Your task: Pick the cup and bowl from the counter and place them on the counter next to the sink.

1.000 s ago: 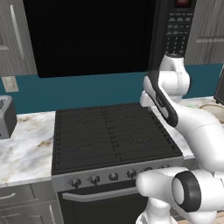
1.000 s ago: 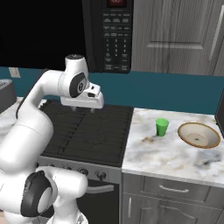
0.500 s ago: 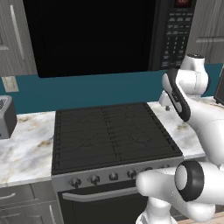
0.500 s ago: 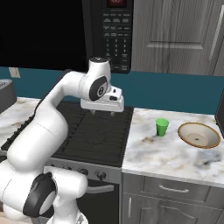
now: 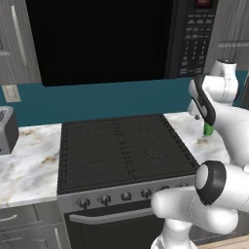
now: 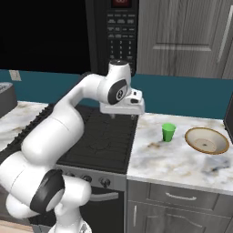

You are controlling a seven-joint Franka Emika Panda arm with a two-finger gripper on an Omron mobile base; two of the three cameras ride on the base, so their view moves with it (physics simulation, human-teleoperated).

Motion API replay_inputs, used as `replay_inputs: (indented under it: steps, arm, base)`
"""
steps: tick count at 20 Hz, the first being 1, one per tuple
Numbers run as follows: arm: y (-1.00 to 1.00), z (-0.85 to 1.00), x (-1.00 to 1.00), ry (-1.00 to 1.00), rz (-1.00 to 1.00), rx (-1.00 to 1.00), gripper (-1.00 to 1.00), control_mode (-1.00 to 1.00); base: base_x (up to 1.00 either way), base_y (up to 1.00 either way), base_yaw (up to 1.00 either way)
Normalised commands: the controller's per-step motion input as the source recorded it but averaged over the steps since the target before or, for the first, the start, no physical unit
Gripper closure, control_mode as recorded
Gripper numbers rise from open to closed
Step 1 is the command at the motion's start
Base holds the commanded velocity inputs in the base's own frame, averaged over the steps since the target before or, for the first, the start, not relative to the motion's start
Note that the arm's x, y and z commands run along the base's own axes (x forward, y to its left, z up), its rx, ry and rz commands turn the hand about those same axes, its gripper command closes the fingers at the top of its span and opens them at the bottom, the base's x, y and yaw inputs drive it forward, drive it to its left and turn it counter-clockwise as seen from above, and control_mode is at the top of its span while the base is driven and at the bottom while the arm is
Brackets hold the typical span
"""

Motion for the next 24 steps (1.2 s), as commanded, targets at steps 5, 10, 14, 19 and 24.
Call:
replay_inputs:
  steps: [5,10,14,19,24]
  arm:
    - [-0.41,-0.07,0.25,0.0,0.0,-0.08,-1.0,-1.0]
    - [-0.47,-0.24,0.23,0.0,0.0,-0.02,-1.0,-1.0]
    - [-0.41,-0.28,0.33,0.0,0.0,0.0,-1.0,-1.0]
    - [-0.33,-0.29,0.55,0.0,0.0,0.0,-1.0,-1.0]
    - [-0.07,-0.13,0.47,0.0,0.0,-0.01,-1.0,-1.0]
  base:
    - [0.0,0.0,0.0]
    - [0.0,0.0,0.0]
    - [0.0,0.0,0.0]
    - [0.0,0.0,0.0]
    - [0.0,0.0,0.0]
